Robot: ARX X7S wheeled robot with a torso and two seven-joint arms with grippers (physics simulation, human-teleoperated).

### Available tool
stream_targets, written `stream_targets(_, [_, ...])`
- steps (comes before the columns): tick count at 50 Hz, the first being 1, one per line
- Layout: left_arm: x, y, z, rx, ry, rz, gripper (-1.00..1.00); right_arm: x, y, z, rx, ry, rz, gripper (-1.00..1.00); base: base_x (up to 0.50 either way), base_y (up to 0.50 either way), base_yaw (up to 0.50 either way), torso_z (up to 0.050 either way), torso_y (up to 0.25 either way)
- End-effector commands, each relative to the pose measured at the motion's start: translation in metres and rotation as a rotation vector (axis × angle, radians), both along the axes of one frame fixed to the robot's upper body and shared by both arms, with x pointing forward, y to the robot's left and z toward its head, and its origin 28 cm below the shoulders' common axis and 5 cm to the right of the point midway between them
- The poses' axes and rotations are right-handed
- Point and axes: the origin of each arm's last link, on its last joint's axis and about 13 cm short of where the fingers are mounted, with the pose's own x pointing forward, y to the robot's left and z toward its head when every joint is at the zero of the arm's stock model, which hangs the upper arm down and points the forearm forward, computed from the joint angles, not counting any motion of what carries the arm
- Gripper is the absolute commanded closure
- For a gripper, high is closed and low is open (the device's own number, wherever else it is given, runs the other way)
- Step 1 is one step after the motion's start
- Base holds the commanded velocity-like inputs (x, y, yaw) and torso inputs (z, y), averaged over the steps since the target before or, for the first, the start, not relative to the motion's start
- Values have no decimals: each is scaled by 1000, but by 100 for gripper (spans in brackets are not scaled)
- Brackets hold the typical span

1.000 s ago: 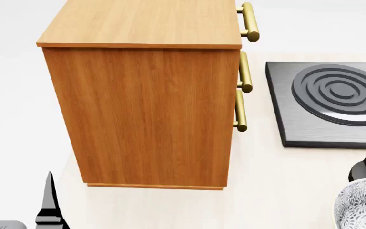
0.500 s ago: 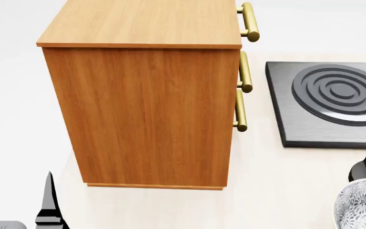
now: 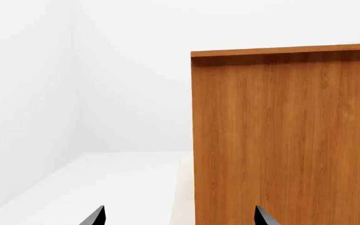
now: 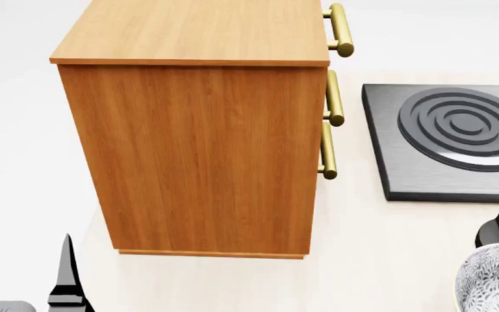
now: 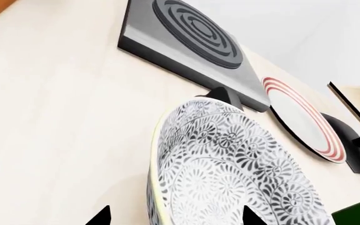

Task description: Put the bowl on the top of the cabinet.

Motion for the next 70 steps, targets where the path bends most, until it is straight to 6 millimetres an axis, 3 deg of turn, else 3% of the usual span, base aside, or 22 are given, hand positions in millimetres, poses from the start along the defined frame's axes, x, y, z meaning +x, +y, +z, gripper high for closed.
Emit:
stream_targets(1, [0,0,1,0,-1,0,-100,1,0,0,1,-1,-1,-100,0,0,0,0,0])
stream_targets(52, [-1,0,0,-1,-2,1,-100,5,-2,-4,2,5,-8,-100,0,0,0,0,0])
stream_targets(53, [0,0,0,0,-2,2,-100,4,-1,-4,2,3,-4,100,0,0,0,0,0])
stream_targets(70, [-1,1,0,1,-9,9,-100,0,3,2,5,-19,20,100,0,0,0,0,0])
